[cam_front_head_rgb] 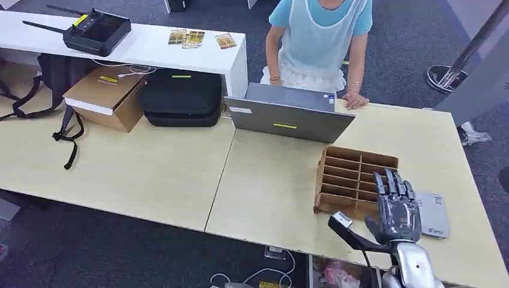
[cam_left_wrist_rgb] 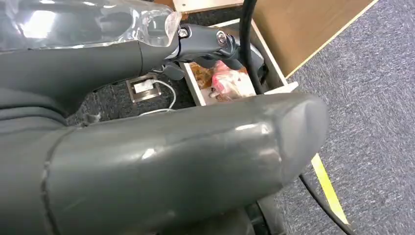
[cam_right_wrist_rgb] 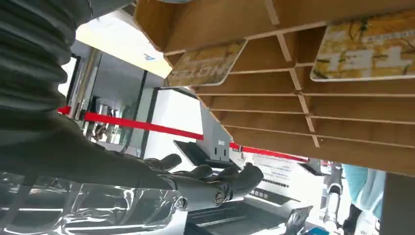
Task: Pass the card to the sensor for recognition and then transmit it.
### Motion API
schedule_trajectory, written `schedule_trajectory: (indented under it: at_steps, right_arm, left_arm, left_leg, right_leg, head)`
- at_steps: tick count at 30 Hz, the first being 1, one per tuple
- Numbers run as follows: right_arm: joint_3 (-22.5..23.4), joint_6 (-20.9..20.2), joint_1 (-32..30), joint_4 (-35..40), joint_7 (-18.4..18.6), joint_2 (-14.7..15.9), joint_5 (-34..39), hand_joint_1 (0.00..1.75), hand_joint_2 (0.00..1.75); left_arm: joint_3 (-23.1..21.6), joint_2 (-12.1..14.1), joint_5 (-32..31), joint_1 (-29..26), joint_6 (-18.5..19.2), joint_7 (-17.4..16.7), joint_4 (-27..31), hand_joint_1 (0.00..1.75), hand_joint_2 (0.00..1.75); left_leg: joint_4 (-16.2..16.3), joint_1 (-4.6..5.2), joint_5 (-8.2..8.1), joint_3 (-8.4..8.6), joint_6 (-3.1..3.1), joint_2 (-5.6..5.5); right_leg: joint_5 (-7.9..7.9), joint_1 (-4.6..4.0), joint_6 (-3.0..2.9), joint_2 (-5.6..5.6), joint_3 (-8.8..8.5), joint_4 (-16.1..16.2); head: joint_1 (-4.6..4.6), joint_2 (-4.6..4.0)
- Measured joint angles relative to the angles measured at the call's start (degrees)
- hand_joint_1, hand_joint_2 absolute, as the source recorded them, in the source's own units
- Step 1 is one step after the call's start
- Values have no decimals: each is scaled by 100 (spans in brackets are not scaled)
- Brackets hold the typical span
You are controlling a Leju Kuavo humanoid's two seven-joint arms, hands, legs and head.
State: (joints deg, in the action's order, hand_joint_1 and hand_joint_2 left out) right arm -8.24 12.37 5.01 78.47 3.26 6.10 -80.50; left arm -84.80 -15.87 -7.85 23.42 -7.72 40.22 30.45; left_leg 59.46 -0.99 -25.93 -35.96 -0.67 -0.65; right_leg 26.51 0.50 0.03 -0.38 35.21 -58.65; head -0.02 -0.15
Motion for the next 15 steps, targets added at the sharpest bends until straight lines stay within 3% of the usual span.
schedule_trajectory:
  at_steps: [8,12,13,15]
  right_arm:
    - [55,-92,-20,-9,20,-20,-11,0,175]
    - [125,-304,-38,-37,225,-33,-29,0,175]
    - [146,-341,-49,-42,262,-35,-39,169,175]
    - [210,-378,-80,-42,295,-46,-57,175,175]
  left_arm:
    - [0,0,4,0,0,0,0,0,0]
    - [0,2,24,0,2,0,0,0,0]
    - [0,4,24,0,2,-2,0,0,0]
    - [0,4,26,0,11,-2,0,0,0]
  left_leg:
    - [0,0,0,0,0,0]
    - [0,0,0,0,0,0]
    - [0,0,0,0,0,0]
    - [0,0,0,0,0,0]
  right_leg:
    - [0,0,0,0,0,0]
    - [0,0,0,0,0,0]
    - [0,0,0,0,0,0]
    - [0,0,0,0,0,0]
  head:
    - [0,0]
    - [0,0]
    - [0,0]
    - [0,0]
